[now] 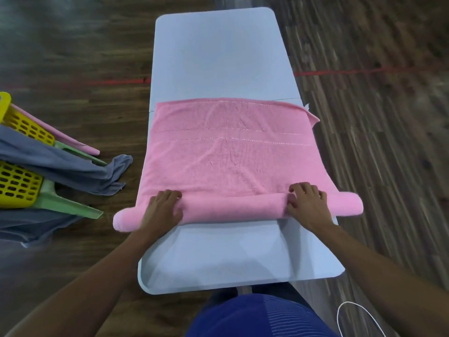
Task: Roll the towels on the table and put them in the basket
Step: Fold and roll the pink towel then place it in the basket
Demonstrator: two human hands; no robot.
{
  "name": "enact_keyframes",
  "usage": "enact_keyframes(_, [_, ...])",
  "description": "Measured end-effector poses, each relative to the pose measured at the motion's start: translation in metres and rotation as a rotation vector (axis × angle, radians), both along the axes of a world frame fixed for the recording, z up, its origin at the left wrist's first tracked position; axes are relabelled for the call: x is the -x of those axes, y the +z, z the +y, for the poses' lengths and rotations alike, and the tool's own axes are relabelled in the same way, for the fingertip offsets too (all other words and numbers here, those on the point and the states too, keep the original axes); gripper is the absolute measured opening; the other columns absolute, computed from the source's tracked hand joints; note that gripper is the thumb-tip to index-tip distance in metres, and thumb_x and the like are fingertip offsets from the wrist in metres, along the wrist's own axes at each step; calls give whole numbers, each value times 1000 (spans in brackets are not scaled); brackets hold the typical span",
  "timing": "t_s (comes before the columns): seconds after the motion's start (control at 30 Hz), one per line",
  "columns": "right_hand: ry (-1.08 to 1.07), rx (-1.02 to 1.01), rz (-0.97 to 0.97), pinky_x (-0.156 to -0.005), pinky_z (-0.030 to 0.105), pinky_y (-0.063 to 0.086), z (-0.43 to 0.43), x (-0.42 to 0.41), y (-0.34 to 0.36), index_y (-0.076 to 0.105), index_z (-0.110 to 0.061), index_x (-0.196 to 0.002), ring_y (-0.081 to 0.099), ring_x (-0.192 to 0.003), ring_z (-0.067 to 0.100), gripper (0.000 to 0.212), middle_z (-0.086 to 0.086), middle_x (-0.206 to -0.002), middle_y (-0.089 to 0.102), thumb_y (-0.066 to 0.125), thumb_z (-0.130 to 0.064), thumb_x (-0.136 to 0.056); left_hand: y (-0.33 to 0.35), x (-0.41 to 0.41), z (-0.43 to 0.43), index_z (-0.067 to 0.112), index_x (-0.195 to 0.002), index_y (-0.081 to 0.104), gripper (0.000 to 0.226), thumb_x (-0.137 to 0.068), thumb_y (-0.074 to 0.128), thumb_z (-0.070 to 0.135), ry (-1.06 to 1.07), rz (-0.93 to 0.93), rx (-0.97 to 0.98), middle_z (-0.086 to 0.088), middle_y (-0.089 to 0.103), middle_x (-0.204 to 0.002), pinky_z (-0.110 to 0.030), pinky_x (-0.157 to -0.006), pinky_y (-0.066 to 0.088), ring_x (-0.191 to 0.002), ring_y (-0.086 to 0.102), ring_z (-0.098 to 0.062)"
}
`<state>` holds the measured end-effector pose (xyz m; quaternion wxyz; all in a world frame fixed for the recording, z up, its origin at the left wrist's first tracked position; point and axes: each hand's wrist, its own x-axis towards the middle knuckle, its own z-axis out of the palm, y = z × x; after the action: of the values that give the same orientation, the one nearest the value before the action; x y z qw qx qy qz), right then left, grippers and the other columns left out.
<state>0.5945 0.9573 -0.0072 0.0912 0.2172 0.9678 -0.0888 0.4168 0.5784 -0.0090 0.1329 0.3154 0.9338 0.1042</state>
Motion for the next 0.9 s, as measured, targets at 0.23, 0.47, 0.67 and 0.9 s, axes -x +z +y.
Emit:
enact_keyframes(0.23, [177,-9,50,-101,46,39,-15,-16,-14,55,-18,-119,58,-110,26,66,2,-120,61,83,-42,-64,-13,-15,-8,6,-127,56,60,-77,69,36,-109,67,98,-15,61,-125,-50,-100,43,-112,57,-34])
enact_keyframes(0.47, [101,-24,33,-90,40,34,-14,-3,-8,61,-21,-115,58,-102,26,39,-1,-108,66,65,-19,-76,2,-3,-1,14,-106,66,41,-76,50,36,-67,9,118,-7,70,-100,-39,-82,46,-90,62,-29])
enact_keyframes(0.67, [55,119,-192,-92,40,26,-3,17,9,57,-25,-106,55,-95,22,23,-1,-100,65,51,-33,-85,1,10,-7,23,-103,62,39,-75,47,44,5,-110,226,-5,66,-102,-40,-78,41,-95,59,-30])
enact_keyframes(0.9, [86,38,48,-101,41,30,-7,0,-6,60,-23,-110,55,-110,22,49,-6,-114,61,49,-63,-83,-14,-4,-11,11,-119,61,47,-91,52,48,-94,127,22,-10,65,-116,-45,-91,47,-104,60,-28])
